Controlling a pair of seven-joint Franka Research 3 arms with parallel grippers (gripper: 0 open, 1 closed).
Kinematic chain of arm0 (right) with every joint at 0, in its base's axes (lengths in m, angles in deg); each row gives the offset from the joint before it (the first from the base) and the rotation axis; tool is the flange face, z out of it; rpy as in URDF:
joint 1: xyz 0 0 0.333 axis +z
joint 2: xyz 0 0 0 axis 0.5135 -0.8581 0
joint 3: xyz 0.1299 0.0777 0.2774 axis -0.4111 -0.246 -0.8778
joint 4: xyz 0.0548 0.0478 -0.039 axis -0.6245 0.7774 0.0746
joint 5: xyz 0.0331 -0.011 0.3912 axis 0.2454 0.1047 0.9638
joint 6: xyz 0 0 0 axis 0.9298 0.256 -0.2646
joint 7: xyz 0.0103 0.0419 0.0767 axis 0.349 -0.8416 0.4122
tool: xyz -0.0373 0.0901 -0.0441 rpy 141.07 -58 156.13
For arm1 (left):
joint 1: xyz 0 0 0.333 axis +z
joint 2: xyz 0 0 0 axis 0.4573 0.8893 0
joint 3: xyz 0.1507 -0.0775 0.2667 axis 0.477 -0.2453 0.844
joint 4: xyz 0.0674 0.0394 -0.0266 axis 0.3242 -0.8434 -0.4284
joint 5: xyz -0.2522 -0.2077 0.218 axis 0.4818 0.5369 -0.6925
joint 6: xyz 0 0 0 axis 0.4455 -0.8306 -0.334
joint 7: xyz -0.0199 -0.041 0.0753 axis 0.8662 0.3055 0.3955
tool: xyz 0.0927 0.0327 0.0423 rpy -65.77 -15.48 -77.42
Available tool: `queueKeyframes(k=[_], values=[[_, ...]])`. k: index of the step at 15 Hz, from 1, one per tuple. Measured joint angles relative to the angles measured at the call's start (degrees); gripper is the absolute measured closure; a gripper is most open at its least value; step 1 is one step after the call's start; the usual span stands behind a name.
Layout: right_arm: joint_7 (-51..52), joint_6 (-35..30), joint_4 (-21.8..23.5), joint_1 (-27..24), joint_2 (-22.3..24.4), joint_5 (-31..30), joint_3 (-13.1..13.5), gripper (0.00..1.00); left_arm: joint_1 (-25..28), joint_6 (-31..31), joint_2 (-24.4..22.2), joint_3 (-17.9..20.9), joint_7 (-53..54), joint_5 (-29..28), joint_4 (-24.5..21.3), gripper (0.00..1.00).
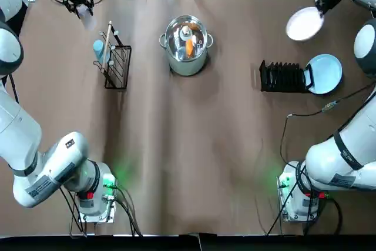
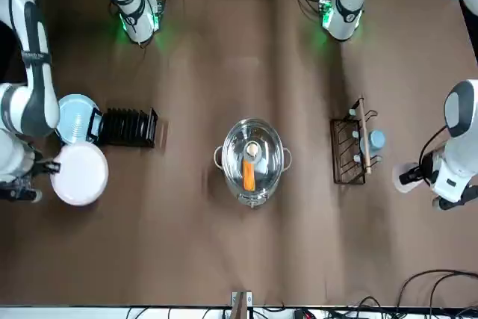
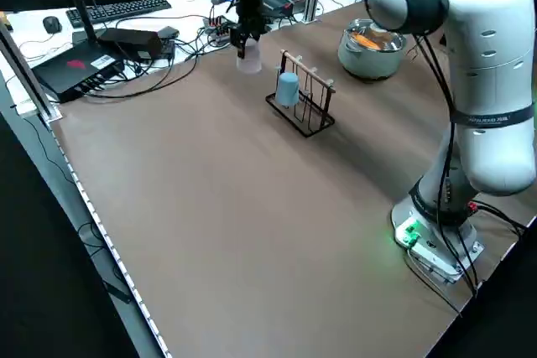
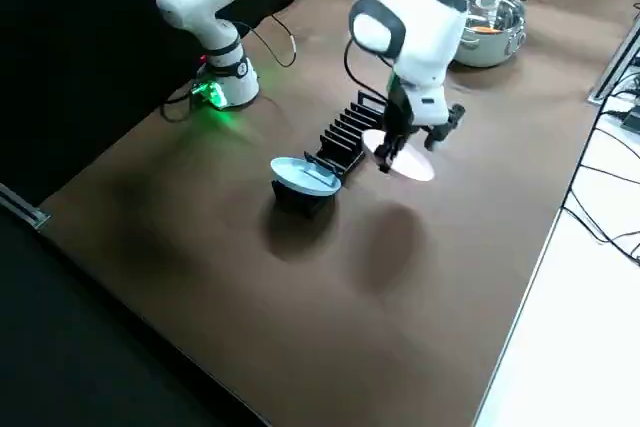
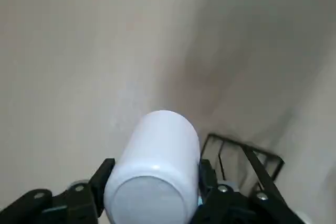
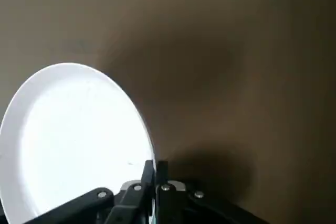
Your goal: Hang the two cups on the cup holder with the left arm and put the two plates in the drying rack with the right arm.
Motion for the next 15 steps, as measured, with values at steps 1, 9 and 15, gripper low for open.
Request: queueKeyframes(k=[1,9,15], values=[[1.7,-1.7,0.1,0.0,1.0,-3.4,0.0,0.97,0.0,-0.8,-0.9,-0.3,-1.2,0.9,0.0,0.31],[3.8,-5.8,6.4,3.8,5.5,-21.1,-0.3,0.97,-2.2,-1.3,-1.6,-2.5,-11.2,2.7,-0.6,0.31],[0.4,-11.5,13.6,10.1,6.8,-29.2,-0.5,0.97,-3.5,-1.3,-1.2,-2.5,-13.6,2.7,-1.2,0.31]])
